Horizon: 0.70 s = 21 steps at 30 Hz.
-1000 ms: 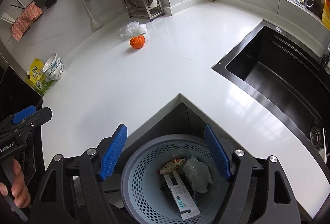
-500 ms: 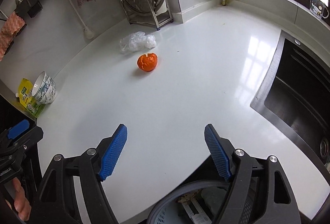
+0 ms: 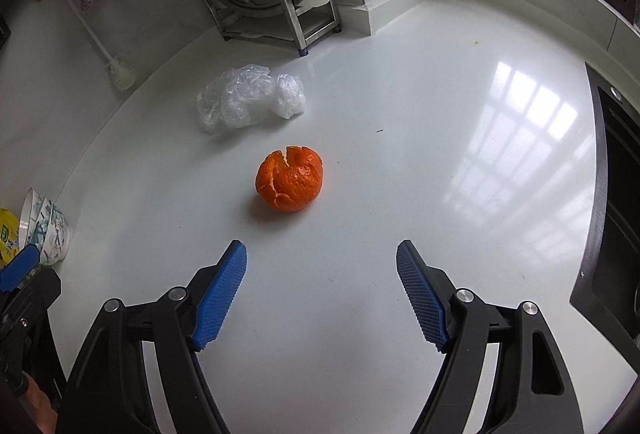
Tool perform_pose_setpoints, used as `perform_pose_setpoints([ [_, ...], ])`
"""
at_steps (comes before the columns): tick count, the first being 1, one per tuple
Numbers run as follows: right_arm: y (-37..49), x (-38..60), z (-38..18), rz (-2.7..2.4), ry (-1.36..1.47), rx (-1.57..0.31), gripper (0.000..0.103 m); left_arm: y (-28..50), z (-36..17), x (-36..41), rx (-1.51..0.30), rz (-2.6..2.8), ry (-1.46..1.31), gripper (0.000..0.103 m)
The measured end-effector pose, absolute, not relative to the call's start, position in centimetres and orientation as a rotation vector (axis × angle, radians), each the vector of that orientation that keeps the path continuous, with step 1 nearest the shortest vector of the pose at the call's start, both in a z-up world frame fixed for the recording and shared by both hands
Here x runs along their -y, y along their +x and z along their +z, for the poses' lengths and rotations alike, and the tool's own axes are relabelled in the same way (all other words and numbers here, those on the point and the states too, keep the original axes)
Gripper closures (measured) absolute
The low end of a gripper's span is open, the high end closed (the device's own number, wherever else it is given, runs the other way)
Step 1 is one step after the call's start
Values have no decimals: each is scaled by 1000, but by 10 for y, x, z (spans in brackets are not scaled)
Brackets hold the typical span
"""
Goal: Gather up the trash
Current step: 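Close the right tool on the orange peel and lift it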
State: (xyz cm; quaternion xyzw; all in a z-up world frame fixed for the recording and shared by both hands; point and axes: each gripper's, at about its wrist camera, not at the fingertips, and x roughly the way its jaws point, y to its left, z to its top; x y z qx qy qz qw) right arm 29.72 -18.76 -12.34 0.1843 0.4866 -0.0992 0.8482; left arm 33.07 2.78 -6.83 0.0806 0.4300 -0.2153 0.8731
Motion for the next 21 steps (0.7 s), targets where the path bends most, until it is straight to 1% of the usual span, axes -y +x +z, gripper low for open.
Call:
perform_pose_setpoints([
  [10,339,184,-145,-215,384,-1027,29,362,-90,-29,-919,-450,174,14],
  [17,346,185,-150,-238,348,-1016,30,367,-101,-23,-941,-459,186,14],
  [18,345,185,-150,-228,349,-1011,33,369,-102,-22,-940,-463,187,14],
  [20,345,185,-150,-189,367,-1001,51,373,-105,-19,-942,-467,189,13],
  [21,346,185,-150,-166,377,-999,56,375,-107,-16,-944,-467,192,13],
])
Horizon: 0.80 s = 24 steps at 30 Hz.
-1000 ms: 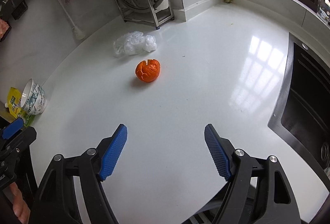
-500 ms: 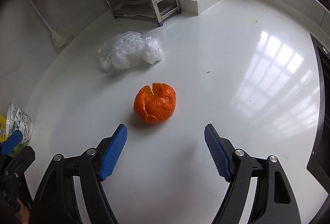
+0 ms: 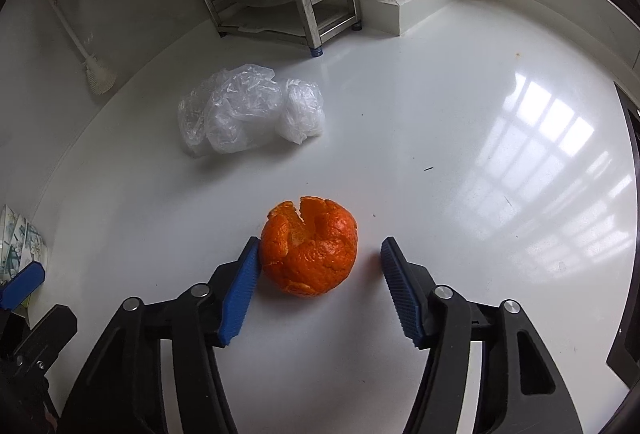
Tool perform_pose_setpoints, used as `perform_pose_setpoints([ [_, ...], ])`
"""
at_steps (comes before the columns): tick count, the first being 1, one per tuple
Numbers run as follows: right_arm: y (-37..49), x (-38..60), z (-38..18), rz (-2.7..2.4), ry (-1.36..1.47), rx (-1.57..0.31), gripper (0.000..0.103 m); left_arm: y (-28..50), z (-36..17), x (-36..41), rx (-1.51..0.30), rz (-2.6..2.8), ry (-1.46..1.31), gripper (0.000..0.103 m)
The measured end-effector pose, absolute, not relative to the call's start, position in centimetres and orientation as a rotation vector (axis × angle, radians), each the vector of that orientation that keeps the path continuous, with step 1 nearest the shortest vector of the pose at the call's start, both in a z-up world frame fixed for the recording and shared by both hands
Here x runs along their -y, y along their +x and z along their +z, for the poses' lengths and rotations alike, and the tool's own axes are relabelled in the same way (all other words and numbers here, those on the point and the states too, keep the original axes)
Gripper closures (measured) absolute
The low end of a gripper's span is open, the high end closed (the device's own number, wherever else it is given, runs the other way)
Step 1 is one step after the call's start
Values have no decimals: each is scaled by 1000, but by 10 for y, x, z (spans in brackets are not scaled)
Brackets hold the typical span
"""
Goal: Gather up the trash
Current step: 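Close the right tool on the orange peel and lift it, then close the left tool on the clear plastic bag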
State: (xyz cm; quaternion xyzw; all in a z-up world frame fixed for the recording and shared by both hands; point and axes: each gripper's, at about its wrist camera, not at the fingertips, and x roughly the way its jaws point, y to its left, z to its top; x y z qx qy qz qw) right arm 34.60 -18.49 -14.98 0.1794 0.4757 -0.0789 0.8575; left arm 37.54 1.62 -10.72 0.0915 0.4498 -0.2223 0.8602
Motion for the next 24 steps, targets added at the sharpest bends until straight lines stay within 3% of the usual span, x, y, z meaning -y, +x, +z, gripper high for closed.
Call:
perform_pose_setpoints([
  [4,342,188,-144,-154,380,-983,72,388,-112,-4,-951,-476,191,13],
  [24,249,267,-136,-271,589,-915,74,443,-134,107,-862,-610,328,11],
])
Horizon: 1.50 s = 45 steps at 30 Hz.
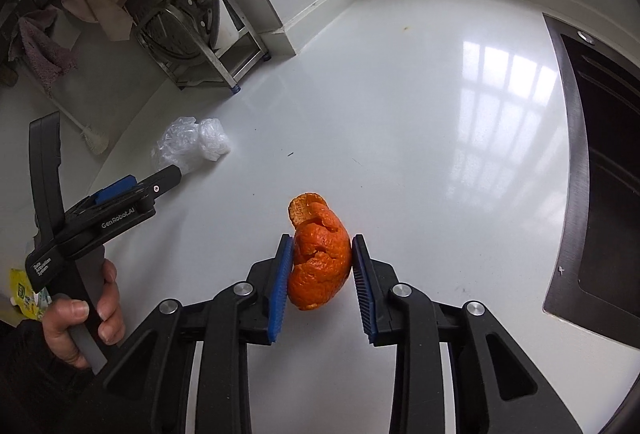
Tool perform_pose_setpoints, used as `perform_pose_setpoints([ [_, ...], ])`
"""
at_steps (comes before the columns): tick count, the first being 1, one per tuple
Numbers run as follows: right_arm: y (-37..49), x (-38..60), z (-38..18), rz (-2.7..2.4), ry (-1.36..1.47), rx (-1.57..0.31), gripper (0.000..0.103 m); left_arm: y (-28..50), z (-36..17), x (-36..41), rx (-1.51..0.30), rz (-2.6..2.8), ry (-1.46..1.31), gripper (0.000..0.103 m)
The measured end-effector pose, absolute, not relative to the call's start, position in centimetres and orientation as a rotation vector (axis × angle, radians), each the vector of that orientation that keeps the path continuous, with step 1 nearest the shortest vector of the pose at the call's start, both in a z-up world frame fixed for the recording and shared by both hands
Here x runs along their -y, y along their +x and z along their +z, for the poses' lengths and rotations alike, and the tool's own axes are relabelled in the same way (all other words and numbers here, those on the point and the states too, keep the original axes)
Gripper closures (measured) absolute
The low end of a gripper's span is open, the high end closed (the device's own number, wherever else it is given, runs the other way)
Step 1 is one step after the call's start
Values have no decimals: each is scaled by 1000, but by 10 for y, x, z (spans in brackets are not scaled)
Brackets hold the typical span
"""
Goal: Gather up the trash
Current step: 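Close the left tool on the clear plastic bag, then carry the orange peel and plastic bag over the gray basket with both tools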
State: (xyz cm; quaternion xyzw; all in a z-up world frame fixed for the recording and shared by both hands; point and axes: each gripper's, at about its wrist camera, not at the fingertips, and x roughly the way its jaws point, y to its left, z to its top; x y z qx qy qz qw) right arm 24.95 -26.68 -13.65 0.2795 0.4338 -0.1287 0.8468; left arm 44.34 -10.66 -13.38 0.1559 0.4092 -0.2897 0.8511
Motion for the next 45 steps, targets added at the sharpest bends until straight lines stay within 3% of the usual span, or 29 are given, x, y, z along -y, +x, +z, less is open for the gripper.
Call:
perform_pose_setpoints([
  [13,232,275,-130,-262,634,-860,74,462,-153,142,-759,-666,455,14],
  [18,225,277,-134,-274,645,-866,74,467,-157,148,-804,-717,435,52],
  [20,226,277,-134,-277,650,-869,74,470,-157,148,-830,-738,398,72],
  [23,227,275,-131,-277,644,-865,74,470,-157,147,-865,-753,363,87],
  [29,226,270,-123,-263,640,-854,74,454,-153,139,-893,-742,346,93],
  [45,175,233,-97,-177,595,-874,74,336,-90,57,-885,-607,282,93],
])
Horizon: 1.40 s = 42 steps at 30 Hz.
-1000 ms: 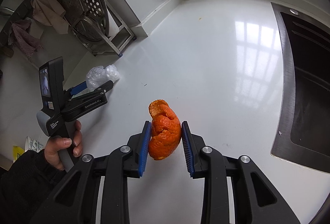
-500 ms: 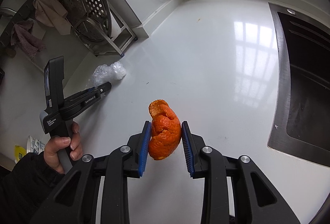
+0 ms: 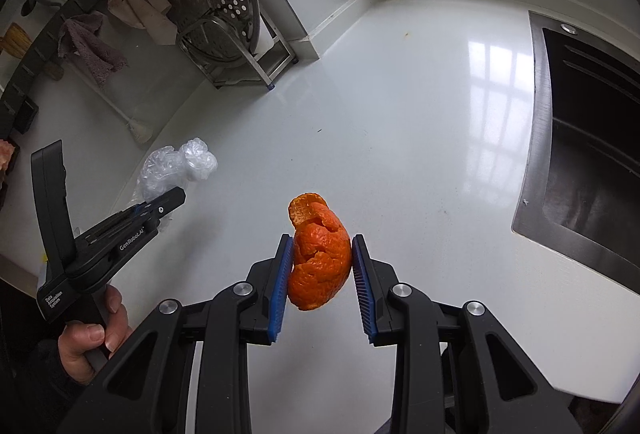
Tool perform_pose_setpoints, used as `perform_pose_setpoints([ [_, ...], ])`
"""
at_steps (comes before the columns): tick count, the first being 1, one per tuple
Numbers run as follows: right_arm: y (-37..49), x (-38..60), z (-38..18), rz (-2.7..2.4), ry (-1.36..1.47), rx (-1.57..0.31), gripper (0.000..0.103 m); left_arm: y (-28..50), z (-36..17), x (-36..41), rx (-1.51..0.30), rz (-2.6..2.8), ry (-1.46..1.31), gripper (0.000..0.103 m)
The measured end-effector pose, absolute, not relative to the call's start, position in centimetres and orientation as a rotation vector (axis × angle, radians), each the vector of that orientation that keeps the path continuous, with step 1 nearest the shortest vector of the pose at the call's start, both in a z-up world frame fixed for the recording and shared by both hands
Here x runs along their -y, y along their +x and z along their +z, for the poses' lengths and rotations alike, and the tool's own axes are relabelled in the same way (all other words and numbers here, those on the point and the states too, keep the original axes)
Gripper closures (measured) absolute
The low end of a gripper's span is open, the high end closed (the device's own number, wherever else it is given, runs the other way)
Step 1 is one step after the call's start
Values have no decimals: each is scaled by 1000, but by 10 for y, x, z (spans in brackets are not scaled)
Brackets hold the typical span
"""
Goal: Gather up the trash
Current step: 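Carry the orange peel and plastic bag over the gray basket with both tools, then open both tools to drop the peel and bag into the basket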
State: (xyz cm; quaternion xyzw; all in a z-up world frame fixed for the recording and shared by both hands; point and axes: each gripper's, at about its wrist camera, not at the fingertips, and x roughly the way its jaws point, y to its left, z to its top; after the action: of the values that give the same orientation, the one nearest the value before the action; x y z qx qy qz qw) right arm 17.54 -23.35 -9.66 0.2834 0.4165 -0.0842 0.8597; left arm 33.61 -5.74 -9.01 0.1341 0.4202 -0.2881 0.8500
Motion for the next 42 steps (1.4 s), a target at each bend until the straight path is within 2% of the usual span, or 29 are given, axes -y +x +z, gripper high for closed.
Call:
perform_pose_setpoints([
  [9,105,229,-73,-121,552,-884,74,246,-58,30,-912,-557,218,93],
  [20,6,245,-66,-86,527,-904,74,120,-40,41,-935,-525,171,93],
  [31,-63,261,-93,-47,465,-1004,74,20,-63,66,-1006,-494,152,93],
  [42,-92,262,-130,-24,429,-1098,74,-20,-100,88,-1102,-477,170,93],
])
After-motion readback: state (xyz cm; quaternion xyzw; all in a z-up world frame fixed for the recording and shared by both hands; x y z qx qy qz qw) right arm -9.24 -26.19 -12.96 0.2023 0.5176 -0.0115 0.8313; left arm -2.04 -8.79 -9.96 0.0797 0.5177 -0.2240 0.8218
